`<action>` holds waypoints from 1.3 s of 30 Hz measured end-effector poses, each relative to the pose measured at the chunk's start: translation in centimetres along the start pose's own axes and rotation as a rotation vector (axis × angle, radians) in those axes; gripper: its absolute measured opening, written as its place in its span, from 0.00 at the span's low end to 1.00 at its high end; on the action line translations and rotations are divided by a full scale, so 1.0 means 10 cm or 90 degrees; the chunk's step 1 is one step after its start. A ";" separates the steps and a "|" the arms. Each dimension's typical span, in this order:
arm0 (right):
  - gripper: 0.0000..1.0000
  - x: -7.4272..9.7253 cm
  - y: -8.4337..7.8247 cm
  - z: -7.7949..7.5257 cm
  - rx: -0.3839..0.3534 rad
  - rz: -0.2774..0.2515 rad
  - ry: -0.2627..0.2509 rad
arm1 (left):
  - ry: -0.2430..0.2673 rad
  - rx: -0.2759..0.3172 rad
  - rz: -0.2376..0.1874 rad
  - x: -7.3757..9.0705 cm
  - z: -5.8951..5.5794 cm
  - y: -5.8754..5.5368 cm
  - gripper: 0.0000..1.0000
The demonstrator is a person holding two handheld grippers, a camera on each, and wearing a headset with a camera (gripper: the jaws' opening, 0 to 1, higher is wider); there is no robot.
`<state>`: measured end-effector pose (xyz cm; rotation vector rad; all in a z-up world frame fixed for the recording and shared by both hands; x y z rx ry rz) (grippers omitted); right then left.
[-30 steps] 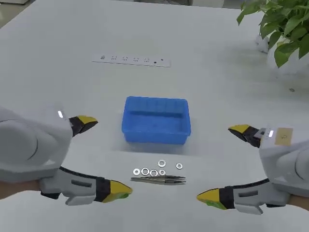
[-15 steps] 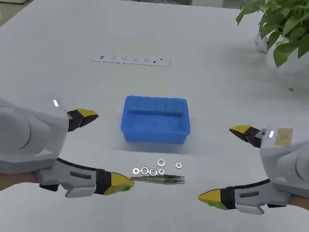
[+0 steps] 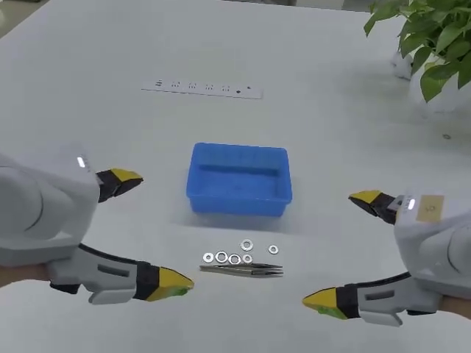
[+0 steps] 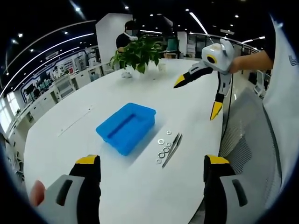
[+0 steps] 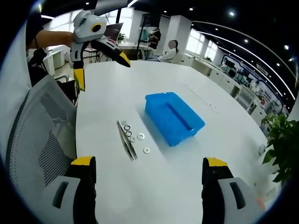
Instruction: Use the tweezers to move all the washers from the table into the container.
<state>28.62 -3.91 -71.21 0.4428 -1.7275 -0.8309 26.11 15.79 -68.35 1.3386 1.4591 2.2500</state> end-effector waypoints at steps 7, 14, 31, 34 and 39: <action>0.95 0.00 0.01 0.00 0.003 0.000 0.003 | 0.002 -0.009 0.007 0.02 0.02 -0.05 0.97; 0.93 -0.02 0.00 -0.05 -0.003 -0.004 -0.002 | 0.007 -0.016 0.011 -0.05 0.04 -0.13 0.97; 0.82 -0.15 0.01 0.00 0.008 -0.021 0.038 | -0.027 -0.052 0.023 -0.23 -0.05 -0.27 0.85; 0.70 -0.21 0.02 0.09 0.012 -0.024 0.058 | -0.037 -0.048 0.032 -0.29 -0.07 -0.32 0.79; 0.52 -0.40 -0.02 0.26 0.047 0.007 0.105 | -0.060 -0.035 0.056 -0.53 -0.27 -0.37 0.63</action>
Point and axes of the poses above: the centre of the closed fingertips' face, and the gripper's own axes: x roughly backward along the fingers, z roughly to its left, y roughly out of its top, the point moved 2 cm from there along x, roughly backward along the fingers, and after that the axes turned 4 degrees about y, right-handed, at the moved point
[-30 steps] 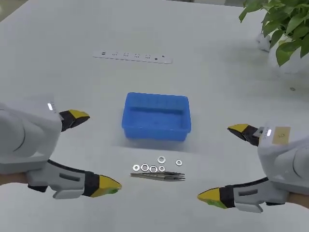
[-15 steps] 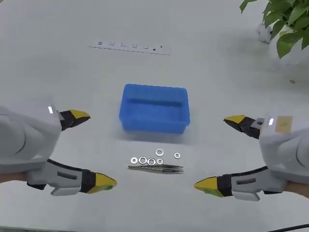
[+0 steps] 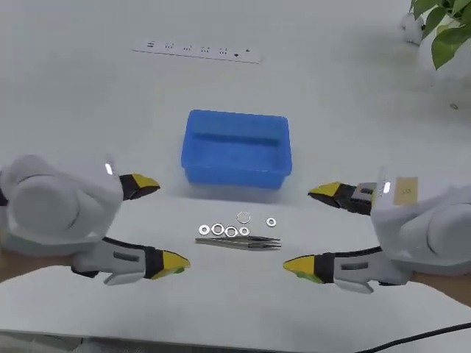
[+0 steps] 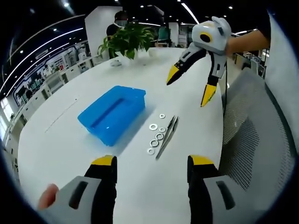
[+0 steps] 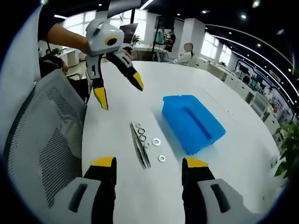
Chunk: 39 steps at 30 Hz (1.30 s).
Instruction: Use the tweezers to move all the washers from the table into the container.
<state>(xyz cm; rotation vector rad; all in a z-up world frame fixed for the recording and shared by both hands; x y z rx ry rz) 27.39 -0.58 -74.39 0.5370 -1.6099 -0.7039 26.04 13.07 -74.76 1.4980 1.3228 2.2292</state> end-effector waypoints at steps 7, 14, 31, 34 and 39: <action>0.40 -0.31 0.05 0.05 0.037 0.026 0.040 | -0.038 -0.019 0.018 -0.29 -0.20 -0.04 0.56; 0.35 -0.53 0.02 0.00 0.047 0.054 0.075 | -0.041 -0.014 0.024 -0.37 -0.10 -0.10 0.44; 0.23 -0.73 -0.11 0.03 0.080 0.113 0.128 | -0.110 -0.074 0.052 -0.53 -0.18 -0.15 0.35; 0.21 -0.73 -0.09 0.04 0.081 0.109 0.135 | -0.119 -0.083 0.062 -0.54 -0.20 -0.15 0.31; 0.17 -0.74 -0.09 0.06 0.082 0.113 0.148 | -0.133 -0.108 0.082 -0.57 -0.22 -0.15 0.24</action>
Point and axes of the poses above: the centre of the closed fingertips' face, and the gripper's own axes: x roughly backward along the fingers, z roughly to its left, y roughly out of its top, the point moved 2 cm from there along x, roughly backward along the fingers, and after that the axes turned 4 degrees about y, right-handed, at the moved point
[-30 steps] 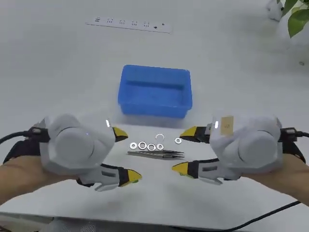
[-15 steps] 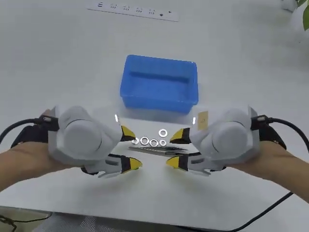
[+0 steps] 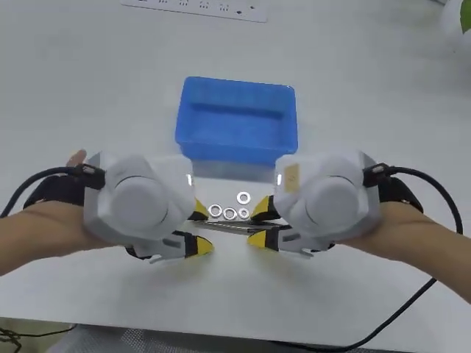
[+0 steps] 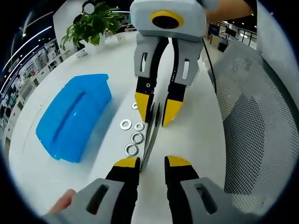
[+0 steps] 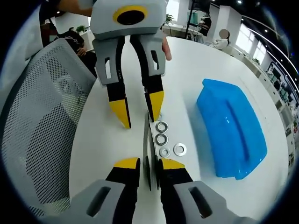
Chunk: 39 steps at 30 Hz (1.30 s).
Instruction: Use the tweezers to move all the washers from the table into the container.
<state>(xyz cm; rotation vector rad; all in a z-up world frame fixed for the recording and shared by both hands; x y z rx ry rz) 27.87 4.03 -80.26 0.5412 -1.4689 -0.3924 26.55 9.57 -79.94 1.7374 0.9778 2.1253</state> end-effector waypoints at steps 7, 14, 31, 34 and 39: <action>0.11 -0.01 0.02 -0.03 0.009 0.015 0.001 | -0.019 -0.030 0.027 -0.03 -0.01 0.03 0.18; 0.07 -0.01 0.03 0.02 0.084 0.040 0.010 | -0.022 -0.043 0.044 -0.03 -0.01 0.03 0.14; 0.06 0.13 0.13 0.17 0.073 -0.067 -0.019 | 0.005 -0.058 0.050 0.11 -0.05 -0.02 0.06; 0.06 0.13 0.16 0.17 0.068 -0.082 -0.022 | 0.016 -0.056 0.045 0.17 -0.05 -0.01 0.07; 0.06 0.13 0.19 0.19 0.076 -0.094 -0.025 | 0.021 -0.039 0.033 0.26 -0.06 0.01 0.07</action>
Point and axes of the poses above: the centre of the closed fingertips' face, and the gripper's own axes: x roughly backward along the fingers, z roughly to its left, y roughly out of its top, the point moved 2 cm from there along x, roughly backward along the fingers, and after that the axes turned 4 degrees about y, right-handed, at the moved point
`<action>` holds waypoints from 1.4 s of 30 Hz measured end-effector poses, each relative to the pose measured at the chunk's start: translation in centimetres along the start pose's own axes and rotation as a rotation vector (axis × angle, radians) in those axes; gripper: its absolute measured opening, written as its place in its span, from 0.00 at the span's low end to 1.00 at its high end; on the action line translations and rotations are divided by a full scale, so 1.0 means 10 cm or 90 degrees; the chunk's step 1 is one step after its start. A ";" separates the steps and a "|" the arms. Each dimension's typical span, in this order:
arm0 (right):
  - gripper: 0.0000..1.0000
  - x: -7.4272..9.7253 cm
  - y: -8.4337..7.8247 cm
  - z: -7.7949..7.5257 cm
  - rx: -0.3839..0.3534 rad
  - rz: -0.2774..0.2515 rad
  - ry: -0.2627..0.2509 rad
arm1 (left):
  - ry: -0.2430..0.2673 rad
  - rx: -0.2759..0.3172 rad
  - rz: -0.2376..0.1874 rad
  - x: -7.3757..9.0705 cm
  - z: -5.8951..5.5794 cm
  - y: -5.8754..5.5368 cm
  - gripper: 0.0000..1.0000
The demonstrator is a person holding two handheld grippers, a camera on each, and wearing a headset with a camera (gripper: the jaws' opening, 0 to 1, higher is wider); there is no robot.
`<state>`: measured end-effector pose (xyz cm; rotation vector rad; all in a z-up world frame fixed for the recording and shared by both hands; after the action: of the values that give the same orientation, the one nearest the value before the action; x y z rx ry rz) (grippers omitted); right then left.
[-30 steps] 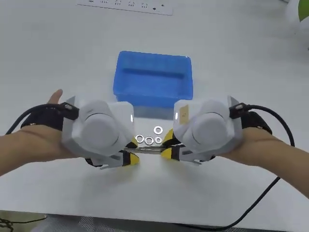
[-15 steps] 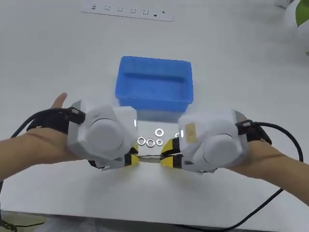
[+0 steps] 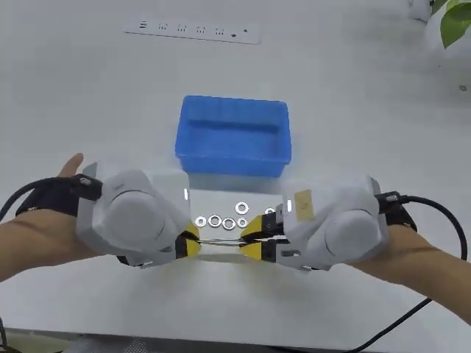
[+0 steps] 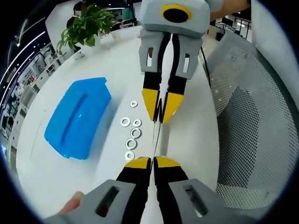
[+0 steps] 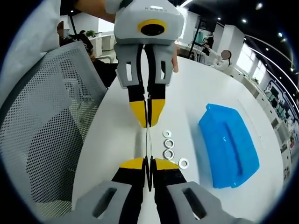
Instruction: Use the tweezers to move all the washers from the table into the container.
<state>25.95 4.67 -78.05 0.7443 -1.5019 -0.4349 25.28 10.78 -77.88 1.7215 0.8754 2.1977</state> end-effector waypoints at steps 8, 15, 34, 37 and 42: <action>0.06 0.00 0.03 0.01 -0.001 -0.031 -0.008 | 0.017 0.028 -0.051 0.23 0.01 0.22 0.08; 0.06 -0.01 0.10 0.01 -0.016 -0.069 -0.015 | 0.034 0.043 -0.064 0.27 0.06 0.31 0.05; 0.06 0.02 0.17 0.02 -0.021 -0.090 -0.011 | -0.012 -0.028 0.016 -0.19 -0.03 -0.08 0.07; 0.06 0.02 0.18 0.05 -0.006 -0.088 -0.010 | -0.024 -0.032 0.030 -0.13 -0.04 -0.11 0.06; 0.06 -0.01 0.13 0.06 0.016 -0.064 -0.008 | -0.020 -0.039 0.024 0.03 -0.06 -0.06 0.06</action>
<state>25.16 5.55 -77.33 0.8404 -1.4876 -0.4983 24.55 11.20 -78.08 1.7526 0.7660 2.1918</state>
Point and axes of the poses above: the centre of the closed fingertips' face, and the gripper's own axes: x roughly backward along the fingers, z roughly to its left, y roughly out of its top, the point moved 2 cm from there along x, roughly backward along the fingers, and after that the axes turned 4 degrees about y, right-handed, at the moved point
